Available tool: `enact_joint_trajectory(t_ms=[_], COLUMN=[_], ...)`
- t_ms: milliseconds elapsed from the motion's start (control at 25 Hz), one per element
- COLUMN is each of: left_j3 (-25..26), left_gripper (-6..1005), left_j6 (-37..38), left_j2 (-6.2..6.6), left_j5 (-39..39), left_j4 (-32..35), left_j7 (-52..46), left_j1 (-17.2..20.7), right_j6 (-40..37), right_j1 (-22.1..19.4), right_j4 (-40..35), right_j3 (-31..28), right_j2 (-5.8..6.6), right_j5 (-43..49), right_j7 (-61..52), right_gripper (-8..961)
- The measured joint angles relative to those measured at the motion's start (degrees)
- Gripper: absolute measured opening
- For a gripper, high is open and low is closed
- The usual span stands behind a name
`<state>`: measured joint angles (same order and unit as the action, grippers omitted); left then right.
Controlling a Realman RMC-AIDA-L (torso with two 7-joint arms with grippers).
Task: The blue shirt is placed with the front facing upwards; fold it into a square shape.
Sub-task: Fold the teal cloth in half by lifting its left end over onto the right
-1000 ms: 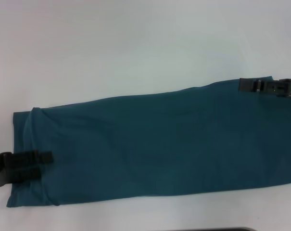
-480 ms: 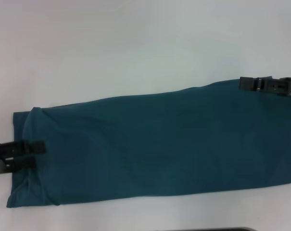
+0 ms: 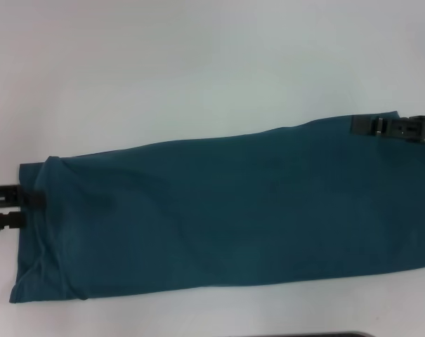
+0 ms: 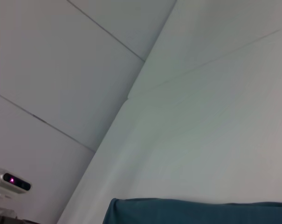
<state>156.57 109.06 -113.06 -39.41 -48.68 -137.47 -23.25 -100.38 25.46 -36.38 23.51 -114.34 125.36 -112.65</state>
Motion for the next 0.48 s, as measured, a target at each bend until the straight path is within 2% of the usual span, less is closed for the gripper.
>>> enact_joint_trajectory(t_ms=[200, 480], left_j3=[-3.55, -3.90], left_gripper=[861, 860], left_j6=[-0.18, -1.63], left_j2=[0.52, 0.99], left_j5=[3.63, 7.46], left_j4=[-1.83, -0.72], left_j7=[1.43, 0.64], left_j1=[-2.15, -4.15], right_j6=[0.02, 0.16], right_j1=[0.01, 0.29], right_j4=[-0.05, 0.01], right_j3=[-0.24, -0.31], right_j2=[0.07, 0.09], right_j5=[0.04, 0.00], right_j7=[0.07, 0.08], right_gripper=[885, 885])
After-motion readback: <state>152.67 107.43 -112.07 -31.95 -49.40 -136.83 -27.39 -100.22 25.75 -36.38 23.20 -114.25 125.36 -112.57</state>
